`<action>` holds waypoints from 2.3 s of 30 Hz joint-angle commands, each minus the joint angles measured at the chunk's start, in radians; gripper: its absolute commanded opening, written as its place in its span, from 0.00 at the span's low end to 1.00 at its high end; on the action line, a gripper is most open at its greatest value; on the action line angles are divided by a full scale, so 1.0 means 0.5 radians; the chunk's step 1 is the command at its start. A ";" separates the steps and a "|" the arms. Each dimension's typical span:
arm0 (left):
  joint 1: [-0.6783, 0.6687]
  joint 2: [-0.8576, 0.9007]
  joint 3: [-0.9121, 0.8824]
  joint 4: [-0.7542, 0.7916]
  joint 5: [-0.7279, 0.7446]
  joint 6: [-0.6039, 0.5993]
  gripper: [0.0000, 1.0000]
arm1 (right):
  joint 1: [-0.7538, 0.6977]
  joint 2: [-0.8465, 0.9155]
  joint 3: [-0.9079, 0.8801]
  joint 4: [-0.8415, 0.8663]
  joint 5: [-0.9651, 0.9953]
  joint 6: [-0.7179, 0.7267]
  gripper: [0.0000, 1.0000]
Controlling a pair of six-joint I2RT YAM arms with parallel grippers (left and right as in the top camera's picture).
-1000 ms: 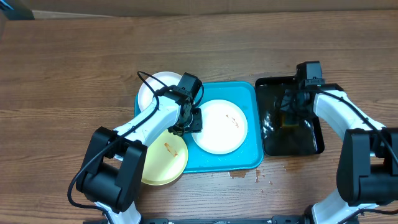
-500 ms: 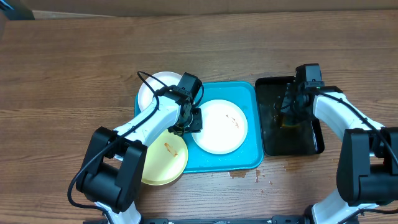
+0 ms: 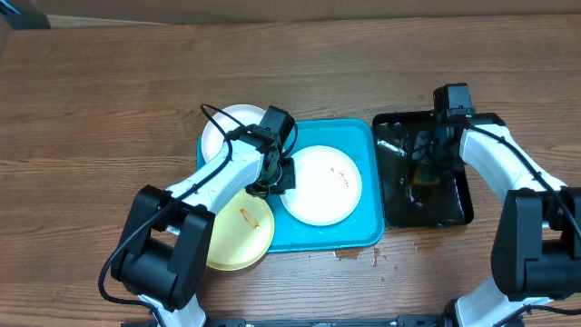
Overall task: Clean dirty plates on tray and stack at the side
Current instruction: 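Lift the green sponge from the water with the right gripper, then scrub the held white plate with the sponge in the right gripper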
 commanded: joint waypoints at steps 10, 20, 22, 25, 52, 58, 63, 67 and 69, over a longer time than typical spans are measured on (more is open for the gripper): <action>-0.014 0.029 -0.012 0.015 0.013 0.014 0.04 | -0.001 -0.021 0.067 -0.058 -0.094 -0.034 0.04; -0.014 0.029 -0.012 0.024 0.012 0.005 0.04 | 0.002 -0.021 0.439 -0.493 -0.096 -0.023 0.04; -0.013 0.029 -0.012 0.024 -0.005 -0.018 0.04 | 0.021 -0.021 0.467 -0.519 -0.140 -0.036 0.04; -0.013 0.029 -0.012 0.027 -0.056 -0.105 0.04 | 0.113 -0.022 0.513 -0.543 -0.349 -0.151 0.04; -0.014 0.082 -0.012 0.055 -0.062 -0.111 0.04 | 1.012 -0.023 0.314 -0.136 0.087 -0.452 0.04; -0.013 0.082 -0.012 0.050 -0.062 -0.111 0.04 | 1.021 -0.017 0.149 0.071 0.134 -0.453 0.04; -0.013 0.082 -0.012 0.050 -0.061 -0.111 0.04 | 1.019 -0.017 0.007 0.250 0.171 -0.452 0.07; -0.013 0.082 -0.012 0.043 -0.062 -0.111 0.05 | 1.019 -0.017 -0.057 0.360 0.185 -0.452 0.16; -0.013 0.082 -0.012 0.042 -0.062 -0.111 0.05 | 1.019 -0.017 -0.059 0.358 0.185 -0.443 0.25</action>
